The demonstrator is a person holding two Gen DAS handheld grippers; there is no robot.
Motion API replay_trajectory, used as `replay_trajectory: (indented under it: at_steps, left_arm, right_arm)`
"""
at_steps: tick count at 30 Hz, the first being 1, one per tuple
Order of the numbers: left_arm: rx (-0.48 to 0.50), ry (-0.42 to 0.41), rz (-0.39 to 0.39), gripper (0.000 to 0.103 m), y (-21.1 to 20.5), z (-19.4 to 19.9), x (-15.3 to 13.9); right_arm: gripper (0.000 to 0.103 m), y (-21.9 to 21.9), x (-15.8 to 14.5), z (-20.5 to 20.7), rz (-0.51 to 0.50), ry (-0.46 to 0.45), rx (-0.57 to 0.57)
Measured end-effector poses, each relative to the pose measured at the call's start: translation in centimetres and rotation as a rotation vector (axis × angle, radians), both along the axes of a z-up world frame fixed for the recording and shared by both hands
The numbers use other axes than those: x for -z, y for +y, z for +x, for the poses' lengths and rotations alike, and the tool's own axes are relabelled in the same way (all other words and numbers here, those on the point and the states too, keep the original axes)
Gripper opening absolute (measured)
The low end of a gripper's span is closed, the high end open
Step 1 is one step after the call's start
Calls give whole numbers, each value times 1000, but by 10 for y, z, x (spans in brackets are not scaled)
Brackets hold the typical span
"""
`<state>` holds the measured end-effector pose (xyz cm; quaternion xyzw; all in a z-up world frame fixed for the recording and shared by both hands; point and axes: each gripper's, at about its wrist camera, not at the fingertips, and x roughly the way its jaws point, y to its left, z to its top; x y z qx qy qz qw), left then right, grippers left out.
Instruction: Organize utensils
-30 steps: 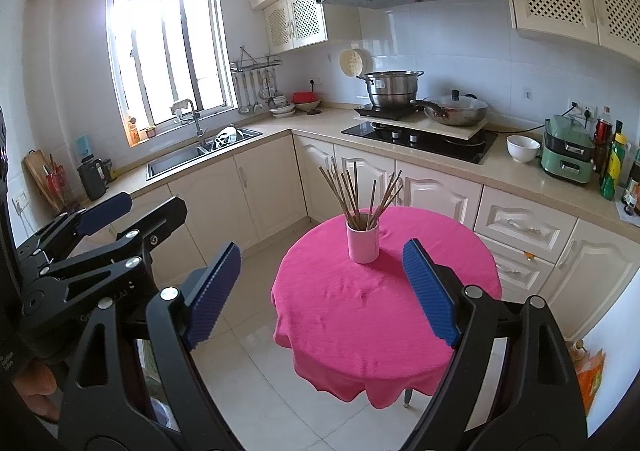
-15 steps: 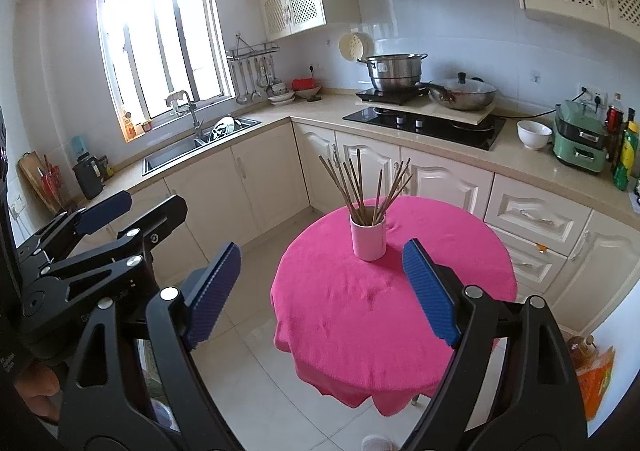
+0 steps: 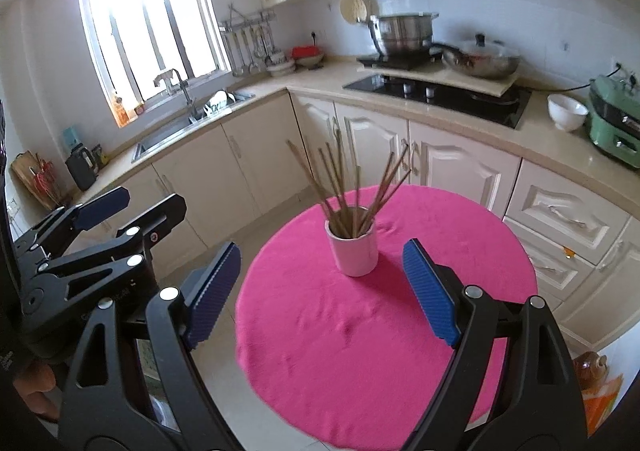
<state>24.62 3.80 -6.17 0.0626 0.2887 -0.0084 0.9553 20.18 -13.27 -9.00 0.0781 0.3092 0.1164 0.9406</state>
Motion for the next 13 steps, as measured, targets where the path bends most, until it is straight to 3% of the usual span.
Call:
replay_trajectory:
  at_steps: [6,13]
  left_arm:
    - [-72,65,33,73,-18,60,28]
    - [-133,189,55,73,-21,100,74]
  right_arm:
    - [82,-20,29,66,17,76,-58]
    - [82,-26,69,115,16,177,-118]
